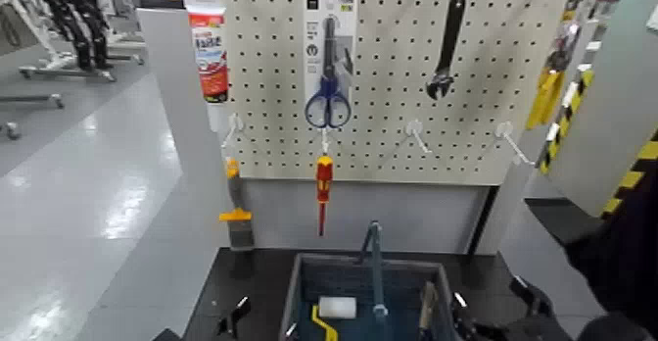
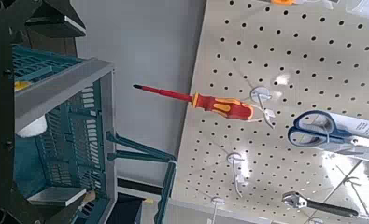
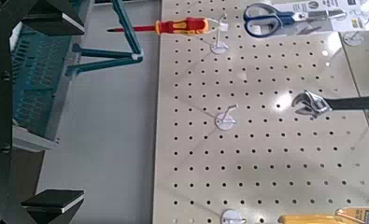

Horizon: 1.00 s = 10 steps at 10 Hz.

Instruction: Put the black wrench into the crate.

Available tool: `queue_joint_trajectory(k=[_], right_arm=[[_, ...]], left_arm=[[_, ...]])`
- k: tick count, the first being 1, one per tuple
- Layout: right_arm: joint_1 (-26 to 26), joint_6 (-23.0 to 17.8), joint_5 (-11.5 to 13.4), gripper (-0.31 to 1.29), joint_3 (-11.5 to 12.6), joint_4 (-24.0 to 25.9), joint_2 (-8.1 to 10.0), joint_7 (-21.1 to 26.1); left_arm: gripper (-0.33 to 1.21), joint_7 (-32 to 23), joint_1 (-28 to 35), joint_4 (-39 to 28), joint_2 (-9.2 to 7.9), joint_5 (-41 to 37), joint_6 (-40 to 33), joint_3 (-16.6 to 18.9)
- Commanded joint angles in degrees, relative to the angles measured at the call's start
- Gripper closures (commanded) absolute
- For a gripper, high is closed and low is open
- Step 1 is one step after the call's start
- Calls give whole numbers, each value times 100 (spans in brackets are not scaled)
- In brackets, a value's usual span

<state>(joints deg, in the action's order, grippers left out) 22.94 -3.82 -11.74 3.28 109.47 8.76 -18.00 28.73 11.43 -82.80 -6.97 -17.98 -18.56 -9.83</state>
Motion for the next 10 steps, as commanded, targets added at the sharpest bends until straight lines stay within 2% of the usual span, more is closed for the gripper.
queue_joint_trajectory(k=[1,3,7,10], right_arm=[[-537,479,-83,7,252,39,-23,-388],[-1003,839,-83,7,375,48,-67,-652],[-1917,1147,-92,7,313,48,73,-845],[-2576,1489,-118,8,322,48,249,-995]], left_arm=[[11,19,-27,18,3,-12,28,-10],[11,27,-53,36,12,-21,28,-19],[11,54,-106,80,3,-56,46,-72],[11,71,-159,97,-6,-91,90,-142]])
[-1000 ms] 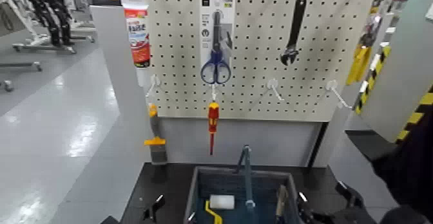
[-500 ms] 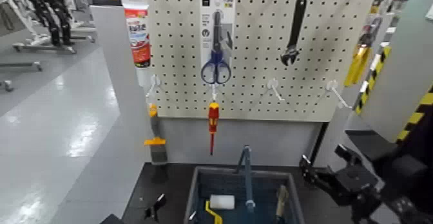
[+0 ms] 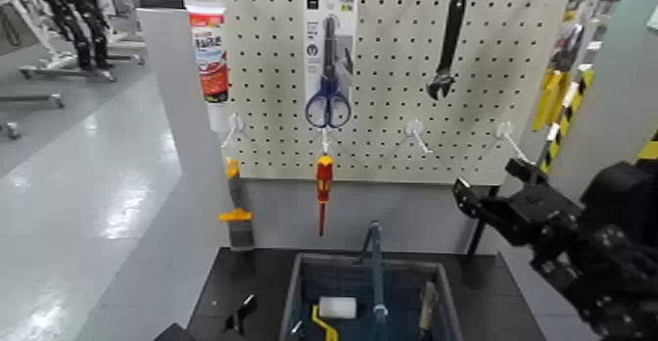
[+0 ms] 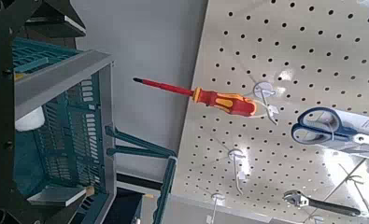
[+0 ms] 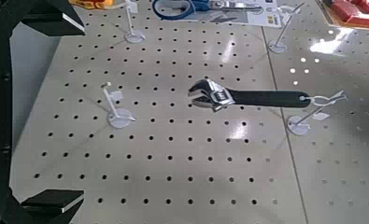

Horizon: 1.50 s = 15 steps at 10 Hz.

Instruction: Put the black wrench into the crate.

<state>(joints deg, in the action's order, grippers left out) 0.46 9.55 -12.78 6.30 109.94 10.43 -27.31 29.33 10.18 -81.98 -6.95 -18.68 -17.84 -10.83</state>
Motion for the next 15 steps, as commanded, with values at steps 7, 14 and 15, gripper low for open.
queue_joint_trajectory(k=[7,14,15], right_arm=[[-1698,539,-375,9,-120,-667,407,-820],[-2849,425,-629,17,-445,-1511,495,-1488],[-2964,531,-682,25,-489,-1617,495,-1611]], left_arm=[[11,11,-148,77,-79,-154,52,-209],[11,46,-262,112,-132,-215,52,-305],[11,64,-279,121,-140,-224,52,-305]])
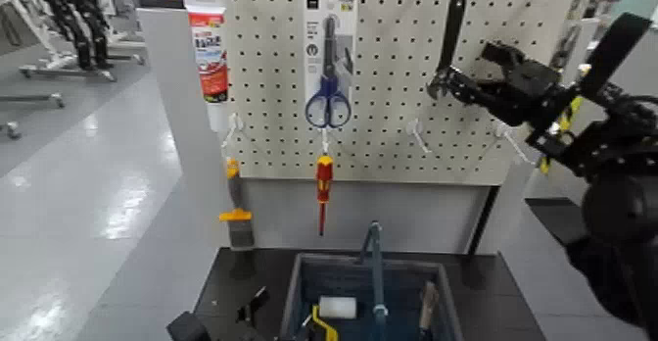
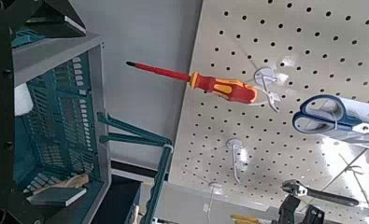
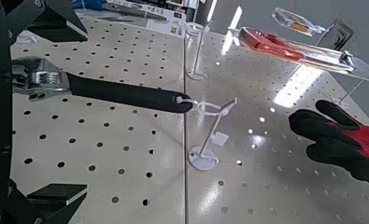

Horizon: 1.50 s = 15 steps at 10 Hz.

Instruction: Put the black wrench into the crate.

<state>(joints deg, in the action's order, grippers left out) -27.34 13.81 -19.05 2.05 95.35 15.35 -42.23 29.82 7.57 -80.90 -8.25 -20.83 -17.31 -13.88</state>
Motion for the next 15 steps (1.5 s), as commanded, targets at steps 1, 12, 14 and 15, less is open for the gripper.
queue_joint_trajectory(k=[1,12,14,15], right_arm=[[-316,236,-134,39,-126,-281,12,-277],[-562,438,-116,111,-337,-307,99,-383],[-580,385,-116,111,-328,-254,99,-383],[-571,412,-46,111,-284,-78,108,-321]], left_arm=[[11,23,-18,12,-10,0,-9,8],[11,59,-62,56,-1,-9,-44,-10],[11,59,-62,48,-1,-9,-44,-19],[11,59,-62,48,-1,-9,-44,-19]])
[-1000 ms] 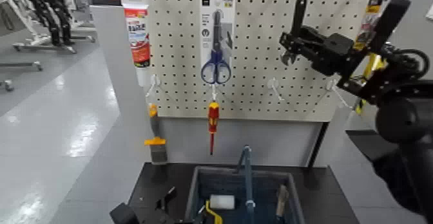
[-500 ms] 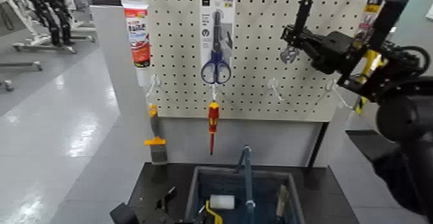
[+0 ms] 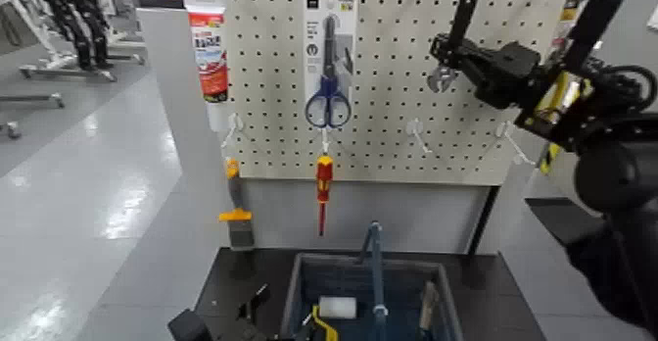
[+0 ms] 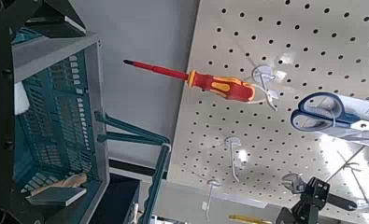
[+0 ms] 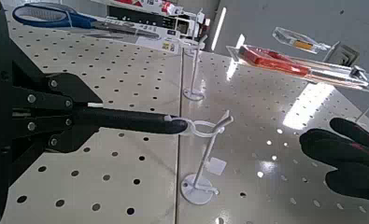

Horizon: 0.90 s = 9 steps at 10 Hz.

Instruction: Put the black wrench into the crate.

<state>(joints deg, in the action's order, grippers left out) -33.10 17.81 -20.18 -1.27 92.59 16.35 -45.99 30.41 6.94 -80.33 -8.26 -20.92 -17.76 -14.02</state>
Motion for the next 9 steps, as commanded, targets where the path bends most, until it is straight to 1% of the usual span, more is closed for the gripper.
queue_joint_trajectory(k=[1,3,5,7,8,9], right_arm=[[84,91,111,111,145,497,9,134],[243,196,111,111,232,1050,0,292],[445,346,128,111,294,1560,-53,424],[752,513,137,111,373,1912,-167,547],[1007,645,164,111,399,2149,-264,626],[1315,706,199,111,408,2263,-404,688]], left_arm=[[11,0,0,-9,0,0,0,-13],[11,0,0,-9,9,0,0,-13],[11,9,0,-9,-9,0,9,-21],[11,9,0,-17,-9,0,9,-21],[11,9,0,-17,-9,0,9,-21],[11,9,0,-17,-9,0,9,-13]])
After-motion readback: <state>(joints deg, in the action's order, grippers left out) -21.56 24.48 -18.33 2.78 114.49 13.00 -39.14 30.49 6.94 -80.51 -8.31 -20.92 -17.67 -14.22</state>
